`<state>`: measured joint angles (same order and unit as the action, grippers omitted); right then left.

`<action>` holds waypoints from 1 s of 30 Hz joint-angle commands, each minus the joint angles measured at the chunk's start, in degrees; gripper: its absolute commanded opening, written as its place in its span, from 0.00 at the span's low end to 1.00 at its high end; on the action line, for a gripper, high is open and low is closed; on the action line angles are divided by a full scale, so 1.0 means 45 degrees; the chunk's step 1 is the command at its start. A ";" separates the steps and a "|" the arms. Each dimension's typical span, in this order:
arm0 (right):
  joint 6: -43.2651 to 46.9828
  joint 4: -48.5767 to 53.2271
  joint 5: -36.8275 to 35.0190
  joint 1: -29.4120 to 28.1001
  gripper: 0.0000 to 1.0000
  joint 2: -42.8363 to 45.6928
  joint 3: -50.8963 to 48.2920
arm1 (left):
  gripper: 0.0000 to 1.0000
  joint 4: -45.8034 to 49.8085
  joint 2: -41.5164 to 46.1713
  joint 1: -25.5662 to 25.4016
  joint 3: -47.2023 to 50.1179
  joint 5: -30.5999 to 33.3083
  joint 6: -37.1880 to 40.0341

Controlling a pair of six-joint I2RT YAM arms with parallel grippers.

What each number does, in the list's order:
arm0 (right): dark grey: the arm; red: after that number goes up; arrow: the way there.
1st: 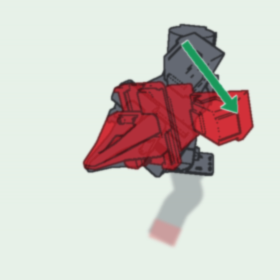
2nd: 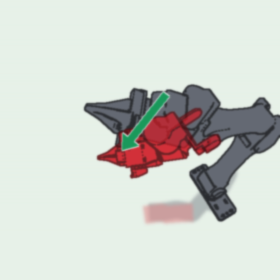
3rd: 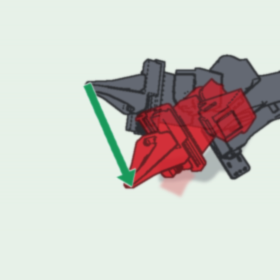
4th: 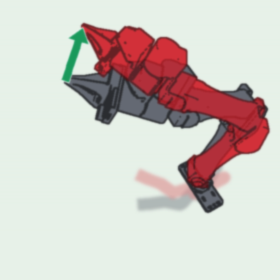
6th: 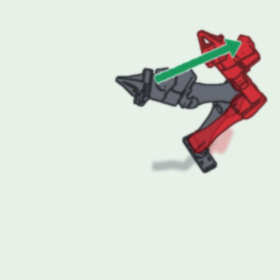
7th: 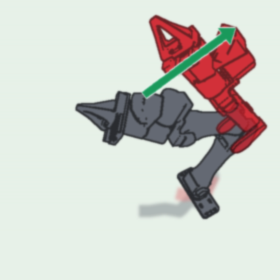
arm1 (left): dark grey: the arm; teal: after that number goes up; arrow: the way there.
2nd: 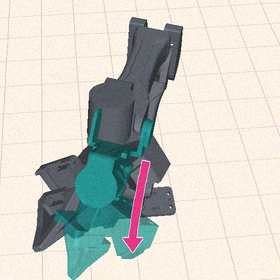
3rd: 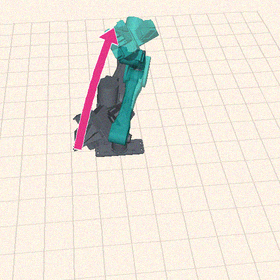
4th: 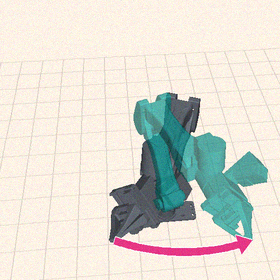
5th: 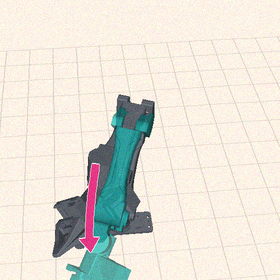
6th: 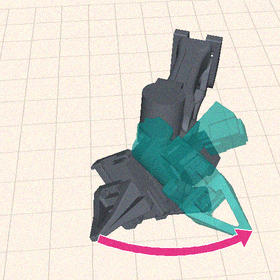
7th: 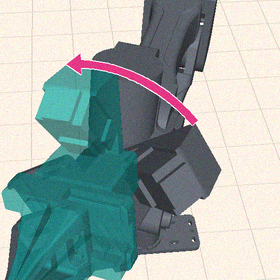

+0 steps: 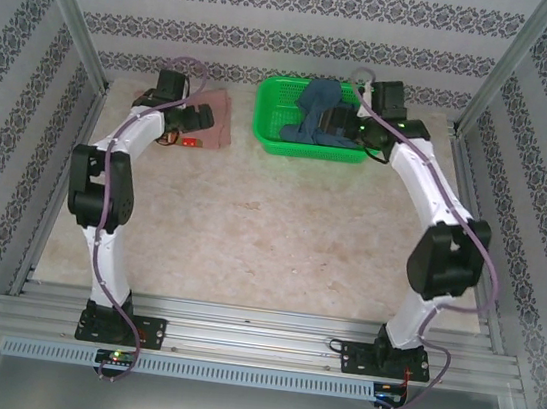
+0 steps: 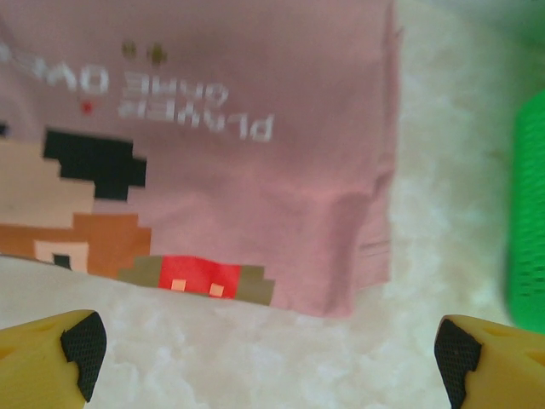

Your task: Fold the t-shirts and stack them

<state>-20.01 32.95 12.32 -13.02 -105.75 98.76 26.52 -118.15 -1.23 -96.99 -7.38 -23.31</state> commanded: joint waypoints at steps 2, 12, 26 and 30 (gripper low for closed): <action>-0.0944 0.0529 0.0646 -0.0495 0.98 -0.1533 0.1620 | 1.00 -0.0271 -0.0446 0.0737 -0.0747 -0.0070 -0.1151; -0.1822 0.2128 -0.1669 -0.1236 0.95 -0.6598 0.7169 | 1.00 -0.0688 -0.2685 0.1955 -0.1527 0.0095 -0.1544; -0.2803 0.3913 -0.4762 -0.1362 0.66 -0.8966 0.9389 | 0.97 0.1667 -0.3804 0.3715 -0.2592 0.2191 -0.1890; -0.3822 0.3839 -0.5183 -0.0860 0.49 -0.8367 0.8297 | 0.97 0.1765 -0.3687 0.4536 -0.2390 0.2024 -0.2084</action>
<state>-32.97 47.75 -7.11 -18.83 -146.52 139.94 29.26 -133.82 15.53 -107.63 -1.21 -30.98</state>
